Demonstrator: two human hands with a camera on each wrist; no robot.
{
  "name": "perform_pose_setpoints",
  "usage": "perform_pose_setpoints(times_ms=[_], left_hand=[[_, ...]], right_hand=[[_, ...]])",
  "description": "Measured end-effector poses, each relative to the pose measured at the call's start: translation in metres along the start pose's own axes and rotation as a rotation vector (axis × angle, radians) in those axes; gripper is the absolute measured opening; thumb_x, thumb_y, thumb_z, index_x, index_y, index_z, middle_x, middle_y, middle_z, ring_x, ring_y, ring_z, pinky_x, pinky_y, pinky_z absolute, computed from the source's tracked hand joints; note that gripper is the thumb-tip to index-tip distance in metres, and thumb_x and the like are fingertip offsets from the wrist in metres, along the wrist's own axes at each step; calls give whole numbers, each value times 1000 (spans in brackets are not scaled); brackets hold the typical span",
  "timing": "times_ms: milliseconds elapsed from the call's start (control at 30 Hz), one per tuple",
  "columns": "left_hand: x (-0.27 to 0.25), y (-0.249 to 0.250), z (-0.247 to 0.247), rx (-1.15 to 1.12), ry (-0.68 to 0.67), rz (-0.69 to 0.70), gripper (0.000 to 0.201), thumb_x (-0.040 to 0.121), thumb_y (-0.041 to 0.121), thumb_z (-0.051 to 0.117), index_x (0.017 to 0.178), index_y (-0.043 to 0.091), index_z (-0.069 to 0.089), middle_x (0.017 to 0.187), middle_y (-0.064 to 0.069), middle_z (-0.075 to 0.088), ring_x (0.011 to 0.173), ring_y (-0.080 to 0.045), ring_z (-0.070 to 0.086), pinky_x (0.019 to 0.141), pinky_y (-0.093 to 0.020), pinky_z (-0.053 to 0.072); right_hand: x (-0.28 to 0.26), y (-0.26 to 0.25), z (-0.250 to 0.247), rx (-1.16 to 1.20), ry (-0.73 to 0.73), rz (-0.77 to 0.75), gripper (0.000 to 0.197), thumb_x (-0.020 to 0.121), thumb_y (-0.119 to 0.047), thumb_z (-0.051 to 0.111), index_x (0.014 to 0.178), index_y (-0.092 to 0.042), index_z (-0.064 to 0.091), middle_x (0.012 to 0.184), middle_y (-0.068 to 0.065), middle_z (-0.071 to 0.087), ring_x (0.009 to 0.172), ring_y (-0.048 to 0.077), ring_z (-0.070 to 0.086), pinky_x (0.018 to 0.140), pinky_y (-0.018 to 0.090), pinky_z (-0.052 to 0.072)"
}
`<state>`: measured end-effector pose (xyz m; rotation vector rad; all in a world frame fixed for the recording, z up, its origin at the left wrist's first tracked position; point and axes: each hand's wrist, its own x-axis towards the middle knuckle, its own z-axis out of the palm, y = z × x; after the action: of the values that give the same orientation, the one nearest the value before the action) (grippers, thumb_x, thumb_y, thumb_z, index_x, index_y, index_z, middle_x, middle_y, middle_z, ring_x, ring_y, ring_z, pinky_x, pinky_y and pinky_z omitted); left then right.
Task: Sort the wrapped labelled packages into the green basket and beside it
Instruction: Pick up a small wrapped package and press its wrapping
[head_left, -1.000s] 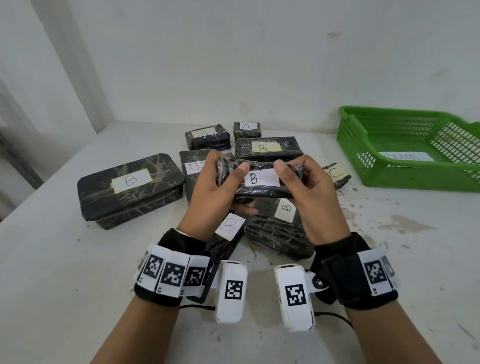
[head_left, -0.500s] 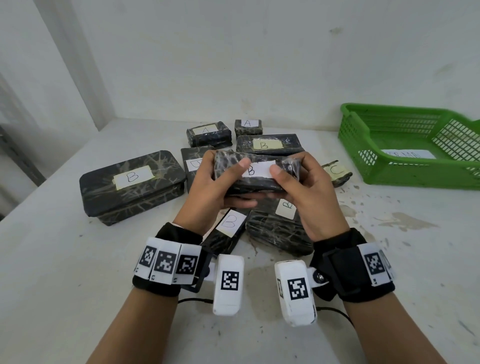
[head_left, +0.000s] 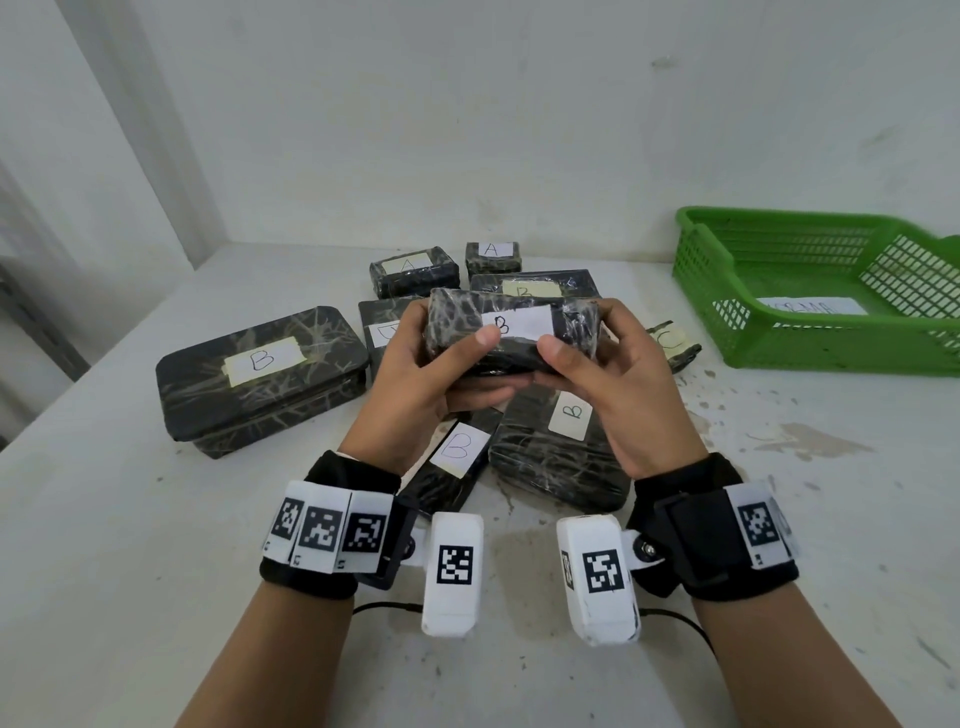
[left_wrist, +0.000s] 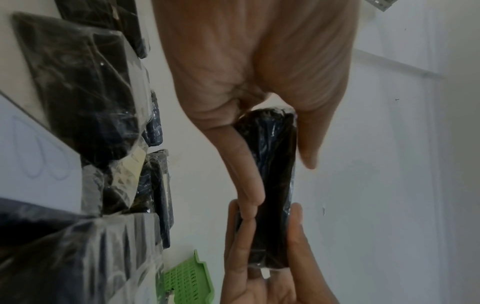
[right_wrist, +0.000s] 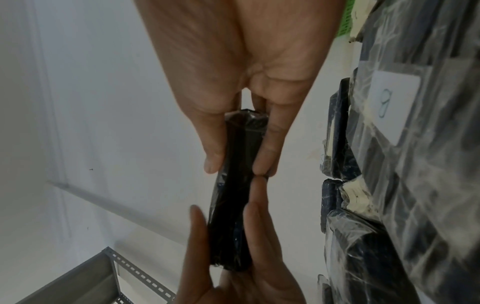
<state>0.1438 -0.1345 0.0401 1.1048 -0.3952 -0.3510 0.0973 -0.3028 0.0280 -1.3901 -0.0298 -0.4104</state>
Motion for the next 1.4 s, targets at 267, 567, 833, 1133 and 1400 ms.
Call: perform_pose_setpoints(times_ms=[267, 567, 833, 1133, 1400], left_hand=[[0, -4, 0, 27, 25, 56, 49, 85, 22, 71, 123, 8, 43, 106, -17, 72, 81, -38, 74, 65, -28, 61], [-1, -4, 2, 45, -33, 79, 45, 82, 17, 61, 122, 10, 43, 104, -3, 75, 81, -34, 75, 69, -30, 62], [2, -9, 0, 51, -39, 46, 25, 99, 11, 52, 122, 11, 42, 111, -2, 72, 89, -39, 73, 71, -36, 62], [0, -7, 4, 75, -48, 19, 29, 97, 30, 57, 115, 14, 42, 115, -9, 69, 92, -41, 72, 71, -39, 62], [2, -11, 1, 161, -2, 57, 11, 104, 13, 41, 114, 16, 43, 115, -7, 66, 95, -35, 71, 65, -38, 62]], right_hand=[[-1, -2, 2, 7, -8, 27, 53, 77, -18, 71, 123, -2, 50, 115, 12, 70, 105, 25, 70, 80, 39, 60], [0, -1, 2, 79, 26, 36, 38, 84, -27, 67, 113, -9, 51, 114, 19, 65, 107, 37, 67, 79, 45, 60], [0, 0, 1, 2, 70, -41, 22, 90, -23, 66, 105, -9, 57, 114, 26, 65, 109, 42, 64, 91, 62, 52], [-3, -5, 5, -105, 104, -86, 23, 90, -49, 64, 82, -28, 57, 89, 26, 56, 87, 32, 57, 84, 71, 48], [-3, -1, 11, -140, 99, -58, 46, 78, -61, 71, 79, -19, 52, 88, 30, 49, 87, 44, 54, 89, 70, 45]])
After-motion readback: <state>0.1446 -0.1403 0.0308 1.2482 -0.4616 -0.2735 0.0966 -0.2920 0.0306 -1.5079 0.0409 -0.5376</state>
